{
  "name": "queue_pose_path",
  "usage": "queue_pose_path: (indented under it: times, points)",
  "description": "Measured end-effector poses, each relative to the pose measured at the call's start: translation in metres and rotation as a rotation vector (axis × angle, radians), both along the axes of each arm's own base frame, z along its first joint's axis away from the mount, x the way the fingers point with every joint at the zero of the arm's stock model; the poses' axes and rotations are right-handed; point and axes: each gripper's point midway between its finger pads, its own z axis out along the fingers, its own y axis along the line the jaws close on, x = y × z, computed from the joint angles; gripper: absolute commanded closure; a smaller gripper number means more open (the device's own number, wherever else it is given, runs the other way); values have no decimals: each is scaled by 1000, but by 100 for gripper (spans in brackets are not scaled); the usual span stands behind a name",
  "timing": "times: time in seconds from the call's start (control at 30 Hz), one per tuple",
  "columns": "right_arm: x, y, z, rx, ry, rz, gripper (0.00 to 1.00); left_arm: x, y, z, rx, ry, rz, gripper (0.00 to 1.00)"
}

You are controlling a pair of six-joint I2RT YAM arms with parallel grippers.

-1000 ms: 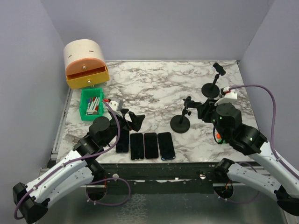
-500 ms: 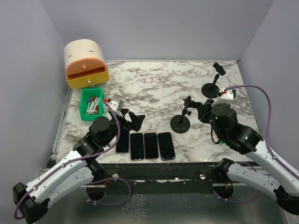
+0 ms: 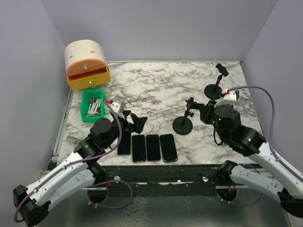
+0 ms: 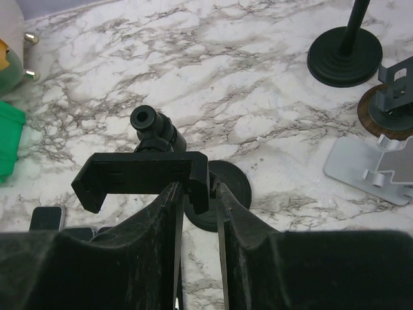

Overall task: Remove the phone from the phone stand
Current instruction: Move the phone stand to the center of the board.

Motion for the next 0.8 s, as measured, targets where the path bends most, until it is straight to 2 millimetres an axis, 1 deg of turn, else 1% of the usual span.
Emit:
queue_pose_path:
  times: [0.07,0.17,0.33,0.5,0.67,0.8]
  points:
    - [1,0,1,0,-5,2,80,0,0,0,-1,0,-2,1]
    - [1,0,2,-7,-9,4,99,0,0,0,0,0,-2,1]
    - [2,0,3,-16,-15,6,100,0,0,0,0,0,-2,1]
    - [6,-5,7,-57,-26,-16,100,0,0,0,-1,0,-2,1]
    - [18,-6,22,-123,-44,-50,100,-1,-1,1,-4,0,-6,1]
    - [28,-10,33,-175,-74,-85,100,-3,0,6,-18,-10,-10,1]
